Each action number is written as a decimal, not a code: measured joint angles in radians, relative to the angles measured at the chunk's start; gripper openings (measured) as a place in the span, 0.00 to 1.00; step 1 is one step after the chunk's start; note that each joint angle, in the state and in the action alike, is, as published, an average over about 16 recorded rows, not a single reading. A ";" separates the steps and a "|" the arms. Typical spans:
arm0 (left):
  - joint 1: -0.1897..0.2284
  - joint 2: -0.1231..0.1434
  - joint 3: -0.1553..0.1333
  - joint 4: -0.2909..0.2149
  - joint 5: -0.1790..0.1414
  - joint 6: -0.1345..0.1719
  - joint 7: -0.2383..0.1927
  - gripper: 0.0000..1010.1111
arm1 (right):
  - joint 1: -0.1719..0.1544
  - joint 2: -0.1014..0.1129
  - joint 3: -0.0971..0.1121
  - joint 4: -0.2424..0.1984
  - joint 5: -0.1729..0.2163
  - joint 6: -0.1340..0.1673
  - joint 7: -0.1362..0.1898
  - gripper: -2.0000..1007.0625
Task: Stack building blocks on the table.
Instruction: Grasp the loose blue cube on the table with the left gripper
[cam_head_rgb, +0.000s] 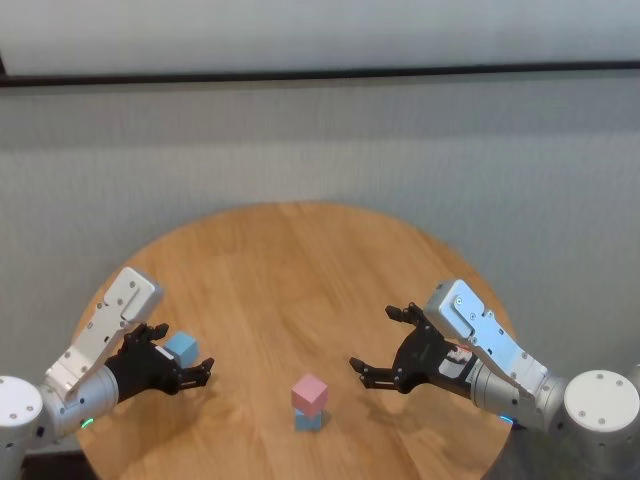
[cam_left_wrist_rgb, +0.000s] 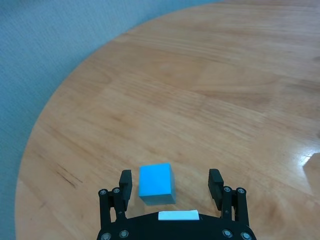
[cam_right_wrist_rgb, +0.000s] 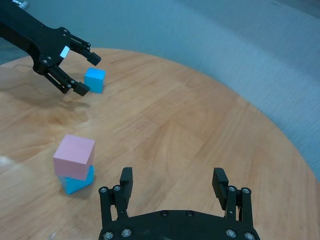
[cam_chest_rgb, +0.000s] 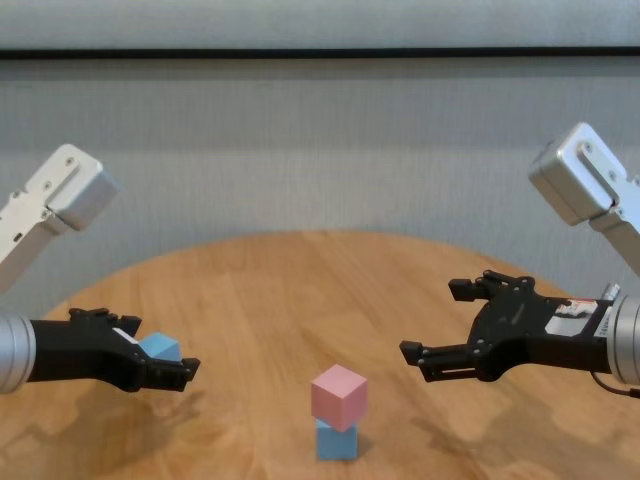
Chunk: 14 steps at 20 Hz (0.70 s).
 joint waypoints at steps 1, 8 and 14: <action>-0.001 -0.001 0.000 0.004 0.000 -0.002 0.000 0.99 | 0.000 0.000 0.000 0.000 0.000 0.000 0.000 0.99; -0.013 -0.006 0.000 0.037 -0.002 -0.019 0.001 0.99 | 0.000 0.000 0.000 0.000 0.000 0.000 0.000 0.99; -0.025 -0.012 0.000 0.065 -0.003 -0.030 0.000 0.99 | 0.000 0.000 0.000 0.000 0.000 0.000 0.000 0.99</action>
